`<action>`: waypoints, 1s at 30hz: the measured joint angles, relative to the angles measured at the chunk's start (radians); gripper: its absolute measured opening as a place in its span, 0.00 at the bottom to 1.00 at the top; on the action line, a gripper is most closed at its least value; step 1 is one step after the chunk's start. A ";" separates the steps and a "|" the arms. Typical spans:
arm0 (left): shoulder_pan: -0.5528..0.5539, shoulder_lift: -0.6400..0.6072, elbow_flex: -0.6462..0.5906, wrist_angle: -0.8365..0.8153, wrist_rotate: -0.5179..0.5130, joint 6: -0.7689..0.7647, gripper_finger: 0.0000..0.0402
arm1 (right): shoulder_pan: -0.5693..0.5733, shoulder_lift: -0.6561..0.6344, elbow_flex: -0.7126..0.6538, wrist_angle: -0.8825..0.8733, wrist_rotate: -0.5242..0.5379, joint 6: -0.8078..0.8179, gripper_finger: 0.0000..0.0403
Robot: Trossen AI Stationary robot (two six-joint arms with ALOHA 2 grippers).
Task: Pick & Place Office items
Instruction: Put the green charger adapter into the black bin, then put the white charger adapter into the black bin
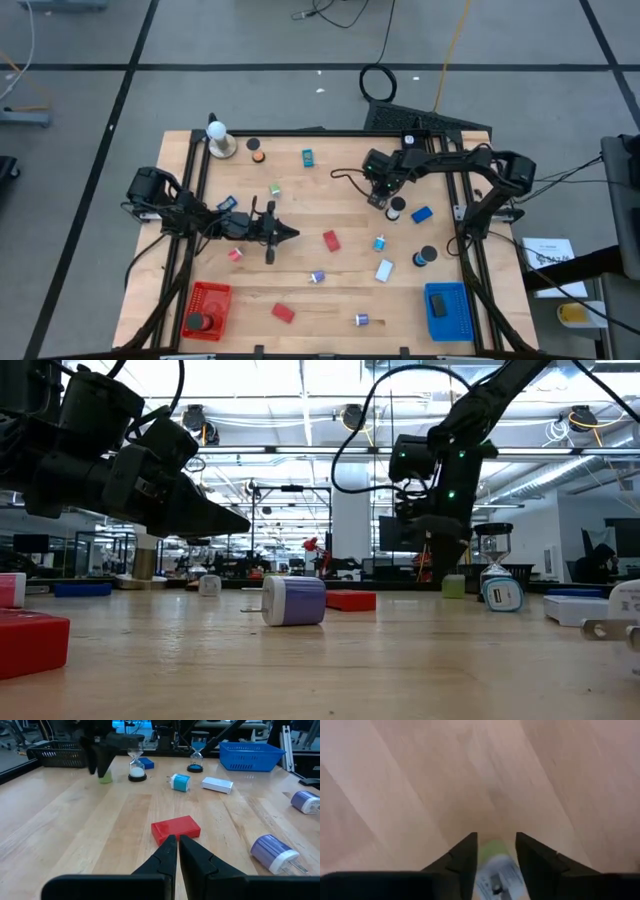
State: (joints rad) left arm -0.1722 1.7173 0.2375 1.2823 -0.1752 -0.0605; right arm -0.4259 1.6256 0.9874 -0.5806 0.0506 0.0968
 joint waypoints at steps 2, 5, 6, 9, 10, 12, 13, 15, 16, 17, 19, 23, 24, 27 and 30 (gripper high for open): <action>0.000 0.000 0.000 0.000 0.000 0.000 0.06 | 0.000 0.000 0.000 0.000 -0.001 0.003 0.25; 0.000 0.000 0.000 0.000 0.000 0.000 0.06 | 0.000 0.001 0.000 0.003 0.000 -0.001 0.20; 0.000 0.000 0.000 0.000 0.000 0.000 0.06 | 0.000 0.000 0.000 0.002 0.000 -0.007 0.19; 0.000 0.000 0.000 0.000 0.000 0.000 0.06 | 0.000 0.000 0.001 0.000 0.005 -0.018 0.20; 0.000 0.000 0.000 0.000 0.000 0.000 0.06 | 0.000 -0.005 0.005 -0.011 0.006 -0.006 0.21; 0.000 0.000 0.000 0.000 0.000 0.000 0.06 | -0.002 -0.016 0.025 -0.039 0.028 0.023 0.26; 0.000 0.000 0.000 0.000 0.000 0.000 0.06 | -0.002 -0.022 0.040 -0.059 0.045 0.044 0.29; 0.000 0.000 0.000 0.000 0.000 0.000 0.06 | -0.002 -0.033 0.068 -0.110 0.060 0.096 0.35; 0.000 0.000 0.000 0.000 0.000 0.000 0.06 | -0.002 -0.035 0.085 -0.139 0.059 0.125 0.39; 0.000 0.000 0.000 0.000 0.000 0.000 0.06 | -0.001 -0.035 0.101 -0.169 0.060 0.159 0.42; 0.000 0.000 0.000 0.000 0.000 0.000 0.06 | 0.002 -0.035 0.128 -0.224 0.059 0.238 0.49; 0.000 0.000 0.000 0.000 0.001 -0.002 0.06 | 0.008 -0.035 0.138 -0.300 0.053 0.316 0.60; 0.000 0.000 0.000 0.000 0.001 -0.002 0.06 | 0.010 -0.035 0.133 -0.308 0.054 0.326 0.61; 0.000 0.000 0.000 0.000 0.001 -0.002 0.06 | 0.015 -0.035 0.120 -0.315 0.054 0.343 0.65; 0.000 0.000 0.000 0.000 0.001 -0.002 0.06 | 0.016 -0.033 0.107 -0.309 0.053 0.358 0.66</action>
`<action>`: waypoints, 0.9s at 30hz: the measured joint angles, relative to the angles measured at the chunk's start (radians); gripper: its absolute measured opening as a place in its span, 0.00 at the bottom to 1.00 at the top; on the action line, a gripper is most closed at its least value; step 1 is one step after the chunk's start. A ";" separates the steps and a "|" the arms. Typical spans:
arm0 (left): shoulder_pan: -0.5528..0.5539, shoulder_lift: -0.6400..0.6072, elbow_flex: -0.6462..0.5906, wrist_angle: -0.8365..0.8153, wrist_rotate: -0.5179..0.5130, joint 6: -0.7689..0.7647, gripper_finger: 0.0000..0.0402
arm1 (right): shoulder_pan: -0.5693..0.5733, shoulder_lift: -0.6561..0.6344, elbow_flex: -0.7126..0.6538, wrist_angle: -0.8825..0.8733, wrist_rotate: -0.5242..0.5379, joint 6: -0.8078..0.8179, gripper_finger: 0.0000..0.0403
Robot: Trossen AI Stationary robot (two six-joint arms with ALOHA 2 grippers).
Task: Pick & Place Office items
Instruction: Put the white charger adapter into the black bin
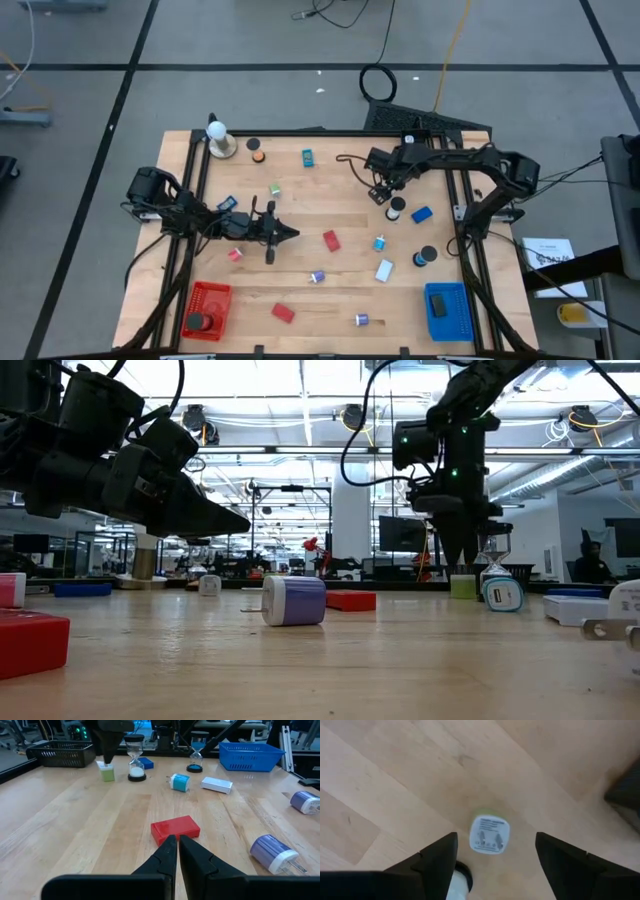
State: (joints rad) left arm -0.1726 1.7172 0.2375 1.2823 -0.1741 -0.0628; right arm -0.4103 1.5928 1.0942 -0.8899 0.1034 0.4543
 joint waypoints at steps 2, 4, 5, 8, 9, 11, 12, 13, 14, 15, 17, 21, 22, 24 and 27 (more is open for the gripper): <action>0.000 0.000 0.000 0.000 0.000 0.000 0.06 | 0.000 0.009 -0.009 0.016 0.000 0.003 0.65; 0.000 0.000 0.000 0.000 0.000 -0.001 0.06 | 0.000 0.011 -0.021 0.036 -0.004 0.012 0.64; 0.000 0.000 0.000 0.000 0.000 -0.002 0.06 | 0.000 0.010 -0.026 0.052 -0.010 0.016 0.64; 0.000 0.000 0.000 0.000 0.000 -0.002 0.06 | -0.001 0.010 -0.055 0.101 -0.060 0.032 0.63; 0.000 0.000 0.000 0.000 0.000 -0.002 0.06 | -0.001 0.010 -0.064 0.111 -0.074 0.032 0.62; 0.000 0.000 0.000 0.000 0.001 -0.002 0.06 | -0.001 0.010 -0.077 0.115 -0.080 0.032 0.62; 0.000 0.000 0.000 0.000 0.000 -0.002 0.06 | -0.001 0.010 -0.083 0.117 -0.078 0.031 0.61; 0.000 0.000 0.000 0.000 0.001 -0.002 0.06 | -0.001 0.010 -0.090 0.120 -0.075 0.031 0.61; 0.000 0.000 0.000 0.000 0.001 -0.002 0.06 | -0.001 0.010 -0.095 0.130 -0.074 0.031 0.60; 0.000 0.000 0.000 0.000 0.000 -0.002 0.06 | -0.001 0.010 -0.100 0.141 -0.074 0.031 0.59; 0.000 0.000 0.000 0.000 0.001 -0.002 0.06 | -0.002 0.010 -0.105 0.159 -0.073 0.032 0.57; 0.000 0.000 0.000 0.000 0.000 -0.002 0.06 | -0.003 0.010 -0.119 0.189 -0.073 0.035 0.50; 0.000 0.000 0.000 0.000 0.000 -0.002 0.06 | -0.003 0.010 -0.123 0.197 -0.072 0.039 0.48; 0.000 0.000 0.000 0.000 0.000 -0.002 0.06 | -0.003 0.010 -0.130 0.209 -0.071 0.050 0.45; 0.000 0.000 0.000 0.000 0.001 -0.002 0.06 | -0.009 0.010 -0.137 0.214 -0.071 0.058 0.43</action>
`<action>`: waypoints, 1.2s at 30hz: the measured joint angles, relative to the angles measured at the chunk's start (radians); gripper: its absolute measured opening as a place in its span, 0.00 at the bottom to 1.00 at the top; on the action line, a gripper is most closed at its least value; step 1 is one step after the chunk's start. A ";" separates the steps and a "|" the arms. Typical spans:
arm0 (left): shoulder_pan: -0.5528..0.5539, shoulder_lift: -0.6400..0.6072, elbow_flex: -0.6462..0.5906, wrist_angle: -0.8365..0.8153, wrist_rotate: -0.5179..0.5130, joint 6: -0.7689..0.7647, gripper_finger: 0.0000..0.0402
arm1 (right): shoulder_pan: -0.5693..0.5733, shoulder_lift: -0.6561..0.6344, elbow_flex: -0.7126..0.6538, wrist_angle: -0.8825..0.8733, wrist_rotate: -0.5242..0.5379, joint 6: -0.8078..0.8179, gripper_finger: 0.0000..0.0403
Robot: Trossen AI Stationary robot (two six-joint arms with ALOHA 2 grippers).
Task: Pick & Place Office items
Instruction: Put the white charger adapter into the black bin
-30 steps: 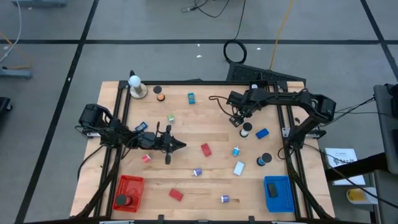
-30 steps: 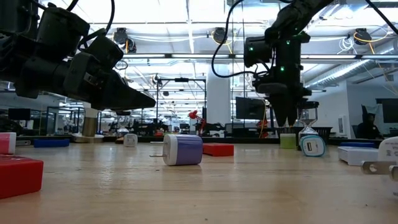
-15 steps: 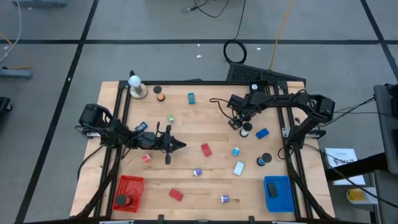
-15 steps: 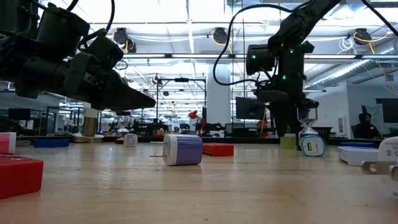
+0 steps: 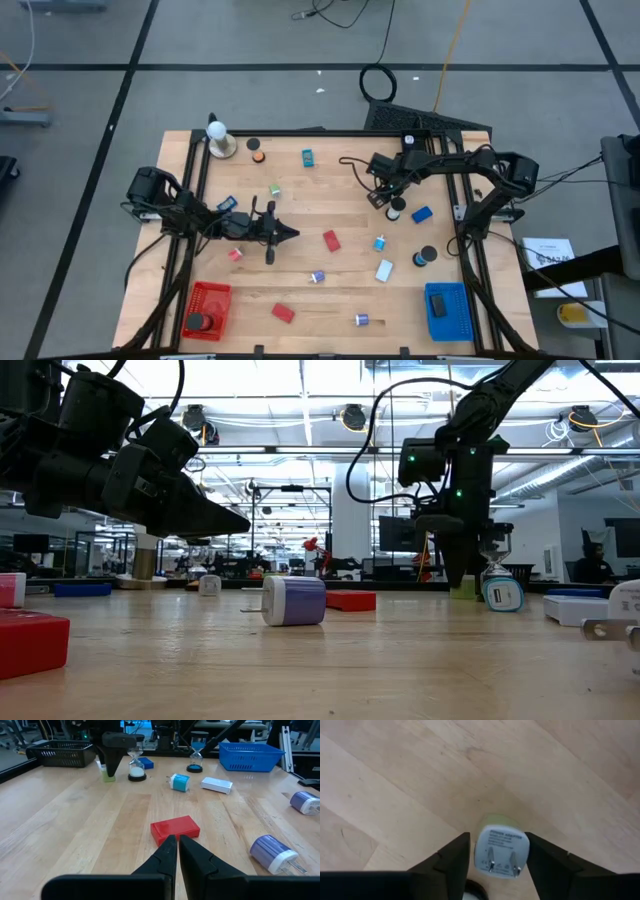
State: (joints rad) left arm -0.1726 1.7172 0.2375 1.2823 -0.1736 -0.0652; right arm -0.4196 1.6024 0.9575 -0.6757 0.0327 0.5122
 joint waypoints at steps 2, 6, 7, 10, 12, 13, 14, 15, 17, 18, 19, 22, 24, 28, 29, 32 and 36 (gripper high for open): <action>0.000 0.000 0.000 0.000 0.000 0.000 0.06 | -0.006 0.000 -0.004 0.006 0.013 0.000 0.42; 0.000 0.000 0.000 0.000 0.000 0.000 0.06 | -0.014 0.000 -0.004 0.015 0.045 0.003 0.37; 0.000 0.000 0.000 0.000 0.000 0.000 0.06 | -0.016 0.000 -0.004 0.015 0.046 0.002 0.35; 0.000 0.000 0.000 0.000 0.000 0.000 0.06 | -0.022 -0.001 -0.004 0.015 0.045 -0.002 0.33; 0.000 0.000 0.000 0.000 0.000 0.000 0.06 | -0.027 -0.001 -0.004 0.014 0.036 -0.005 0.33; 0.000 0.000 0.000 0.000 0.000 0.000 0.06 | -0.031 -0.002 -0.004 0.015 0.021 -0.006 0.33; 0.000 0.000 0.000 0.000 0.000 -0.001 0.06 | -0.035 -0.006 -0.004 0.013 0.006 -0.005 0.33; 0.000 0.000 0.000 0.000 0.000 -0.001 0.06 | -0.041 -0.012 -0.002 0.003 -0.013 -0.005 0.33; 0.000 0.000 0.000 0.000 0.000 -0.001 0.06 | -0.052 -0.030 0.022 -0.042 -0.030 -0.004 0.34; 0.000 0.000 0.000 0.002 0.000 -0.001 0.06 | -0.060 -0.043 0.042 -0.072 -0.036 -0.005 0.34; 0.000 0.000 0.000 0.005 0.000 -0.001 0.06 | -0.070 -0.054 0.069 -0.104 -0.036 -0.006 0.34; 0.000 0.000 0.000 0.027 0.000 0.004 0.06 | -0.127 -0.091 0.153 -0.208 -0.033 -0.041 0.34; 0.000 0.000 0.000 0.058 -0.001 0.005 0.06 | -0.186 -0.113 0.211 -0.254 -0.032 -0.073 0.34; 0.004 0.000 0.000 0.112 -0.021 0.017 0.06 | -0.345 -0.122 0.295 -0.309 0.000 -0.139 0.34; 0.006 0.000 0.000 0.127 -0.035 0.025 0.06 | -0.389 -0.122 0.302 -0.309 -0.001 -0.158 0.34; 0.023 0.000 0.000 0.143 -0.061 0.056 0.06 | -0.500 -0.105 0.308 -0.292 -0.003 -0.208 0.34; 0.067 0.000 0.000 0.145 -0.063 0.086 0.06 | -0.610 -0.063 0.308 -0.283 -0.006 -0.249 0.34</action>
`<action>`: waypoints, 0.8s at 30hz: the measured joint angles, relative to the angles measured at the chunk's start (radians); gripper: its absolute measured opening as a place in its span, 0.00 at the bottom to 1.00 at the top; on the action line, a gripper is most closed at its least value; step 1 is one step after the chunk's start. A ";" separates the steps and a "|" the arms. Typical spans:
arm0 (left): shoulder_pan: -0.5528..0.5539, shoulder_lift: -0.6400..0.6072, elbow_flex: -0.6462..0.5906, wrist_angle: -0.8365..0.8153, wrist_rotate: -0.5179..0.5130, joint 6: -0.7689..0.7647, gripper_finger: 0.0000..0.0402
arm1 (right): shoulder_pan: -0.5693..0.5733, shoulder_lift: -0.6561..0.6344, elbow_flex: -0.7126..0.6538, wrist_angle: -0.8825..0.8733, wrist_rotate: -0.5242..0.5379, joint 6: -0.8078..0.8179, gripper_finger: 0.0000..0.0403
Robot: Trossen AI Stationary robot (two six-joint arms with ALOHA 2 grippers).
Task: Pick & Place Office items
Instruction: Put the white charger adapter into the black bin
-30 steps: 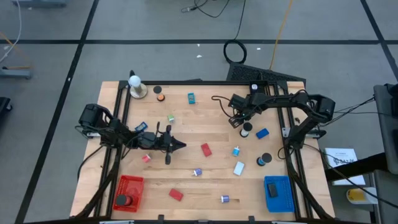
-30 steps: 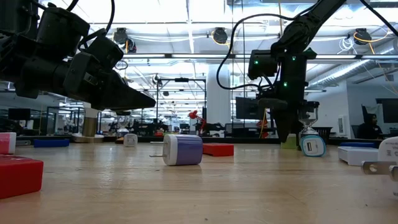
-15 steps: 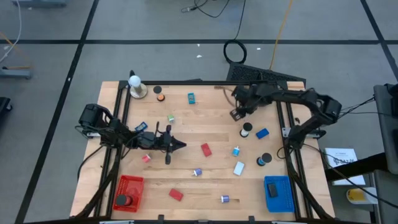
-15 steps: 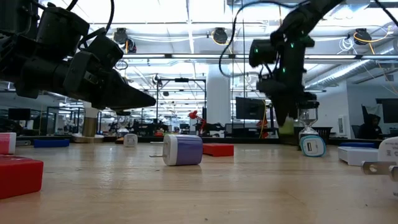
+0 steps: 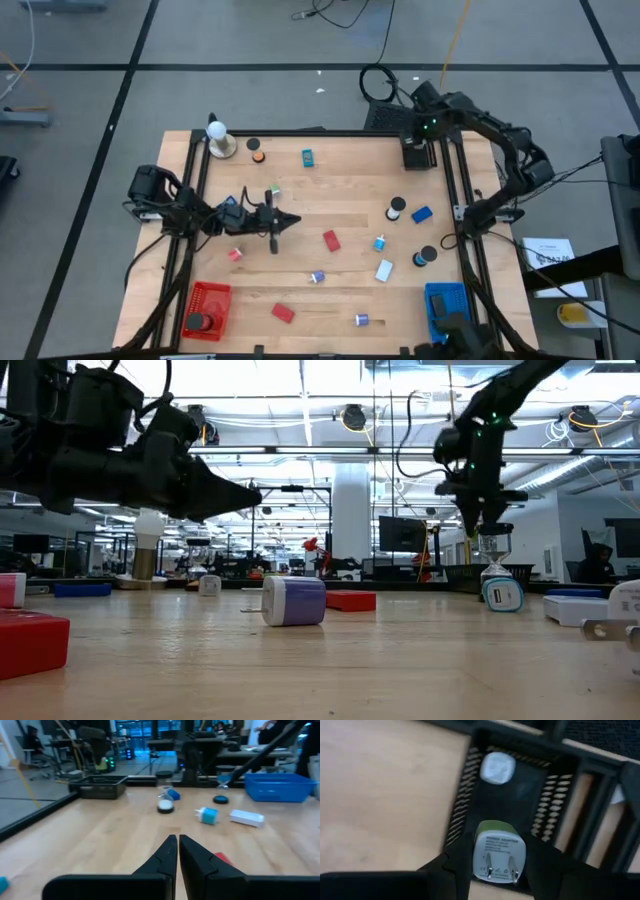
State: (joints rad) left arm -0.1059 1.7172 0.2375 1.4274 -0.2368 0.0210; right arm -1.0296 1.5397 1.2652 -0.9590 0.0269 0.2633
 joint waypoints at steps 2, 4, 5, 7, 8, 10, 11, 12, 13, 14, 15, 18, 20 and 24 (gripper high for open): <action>0.026 0.000 0.000 -0.001 0.005 0.011 0.06 | -0.033 0.028 0.000 0.034 0.002 -0.016 0.34; 0.055 0.000 0.000 0.002 0.027 0.019 0.06 | -0.056 0.057 0.000 0.069 0.000 -0.025 0.34; 0.069 0.000 0.000 0.002 0.036 0.019 0.06 | -0.067 0.072 0.000 0.086 -0.001 -0.031 0.34; 0.093 0.000 0.000 0.001 0.065 0.018 0.06 | -0.089 0.108 0.000 0.104 -0.002 -0.051 0.34; 0.104 0.000 0.000 0.000 0.080 0.011 0.06 | -0.101 0.127 0.000 0.111 -0.001 -0.057 0.34; 0.121 0.000 0.000 -0.003 0.106 0.001 0.06 | -0.124 0.159 0.000 0.123 0.001 -0.063 0.34; 0.126 0.000 0.000 -0.004 0.114 -0.004 0.06 | -0.133 0.171 0.000 0.128 0.003 -0.066 0.34; 0.130 0.000 0.000 -0.005 0.121 -0.005 0.06 | -0.141 0.182 0.000 0.133 0.007 -0.068 0.34; 0.132 0.000 0.000 -0.007 0.128 -0.007 0.06 | -0.146 0.190 0.000 0.135 0.017 -0.070 0.34; 0.132 0.000 0.000 -0.009 0.132 -0.008 0.06 | -0.149 0.196 0.000 0.137 0.027 -0.072 0.34; 0.132 0.000 0.000 -0.010 0.132 -0.009 0.06 | -0.152 0.201 0.000 0.141 0.031 -0.076 0.34; 0.131 0.000 0.000 -0.010 0.134 -0.007 0.06 | -0.152 0.209 0.000 0.164 0.027 -0.083 0.34; 0.132 0.000 0.000 -0.010 0.134 -0.007 0.06 | -0.152 0.217 0.000 0.175 0.025 -0.077 0.34; 0.132 0.000 0.000 -0.010 0.135 -0.007 0.06 | -0.152 0.240 0.000 0.178 0.027 -0.077 0.34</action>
State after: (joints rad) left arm 0.0257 1.7172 0.2379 1.4170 -0.1022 0.0139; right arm -1.1813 1.7801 1.2648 -0.7812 0.0537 0.1860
